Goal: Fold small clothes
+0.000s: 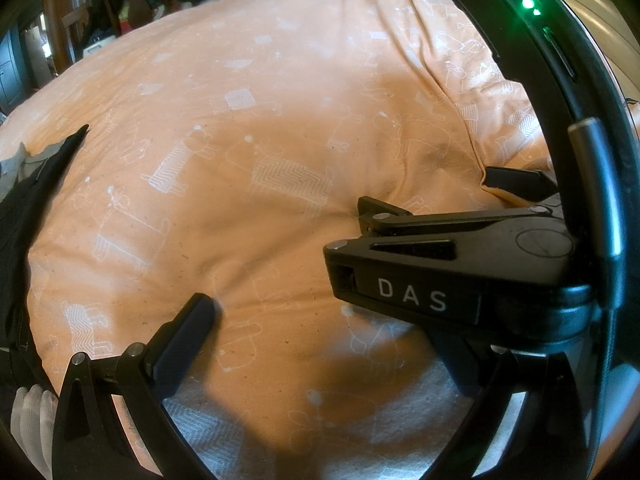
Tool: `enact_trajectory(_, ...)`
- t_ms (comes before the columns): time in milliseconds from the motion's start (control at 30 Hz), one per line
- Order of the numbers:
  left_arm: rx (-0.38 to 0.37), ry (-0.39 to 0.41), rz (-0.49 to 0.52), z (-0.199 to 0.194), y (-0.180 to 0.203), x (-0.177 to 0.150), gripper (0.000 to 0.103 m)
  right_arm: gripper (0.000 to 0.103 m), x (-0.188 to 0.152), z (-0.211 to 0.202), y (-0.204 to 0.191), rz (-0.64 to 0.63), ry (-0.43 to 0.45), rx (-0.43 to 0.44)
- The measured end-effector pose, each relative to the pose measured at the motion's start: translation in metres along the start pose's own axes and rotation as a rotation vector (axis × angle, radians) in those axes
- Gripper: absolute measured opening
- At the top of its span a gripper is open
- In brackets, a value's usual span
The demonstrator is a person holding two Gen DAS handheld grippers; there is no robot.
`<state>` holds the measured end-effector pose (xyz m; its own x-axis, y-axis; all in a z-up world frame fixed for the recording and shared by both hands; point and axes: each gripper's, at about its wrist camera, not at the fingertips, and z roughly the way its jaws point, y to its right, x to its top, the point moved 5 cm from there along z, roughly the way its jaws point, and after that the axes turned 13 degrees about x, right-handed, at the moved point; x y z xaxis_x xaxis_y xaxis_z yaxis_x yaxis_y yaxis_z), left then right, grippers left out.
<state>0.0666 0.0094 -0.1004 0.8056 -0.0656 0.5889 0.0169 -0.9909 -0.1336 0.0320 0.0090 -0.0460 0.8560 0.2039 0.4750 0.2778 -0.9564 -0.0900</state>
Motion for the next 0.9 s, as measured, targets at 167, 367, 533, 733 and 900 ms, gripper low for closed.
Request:
enact_trajectory(167, -0.001, -0.001, -0.001, 0.0003, 0.0001, -0.0001, 0.103, 0.103, 0.0, -0.0001, 0.0002, 0.0, 0.0, 0.0)
enact_trajectory(367, -0.001, -0.002, 0.0, 0.0001, 0.0002, -0.0003, 0.103, 0.103, 0.0, -0.0001, 0.0002, 0.0, 0.0, 0.0)
enact_trajectory(533, -0.003, 0.0, -0.003, -0.0007, 0.0004, -0.0004, 0.103, 0.103, 0.0001, -0.0002, 0.0, 0.0, 0.002, 0.001)
enact_trajectory(733, -0.018, -0.003, -0.024, -0.0028, 0.0034, -0.0002, 0.103, 0.103, -0.0002, -0.0001, -0.0022, 0.0, 0.006, 0.002)
enact_trajectory(900, -0.025, -0.005, -0.031, -0.0038, 0.0059, -0.0003, 0.103, 0.103, -0.0019, -0.0009, -0.0029, -0.001, 0.012, 0.001)
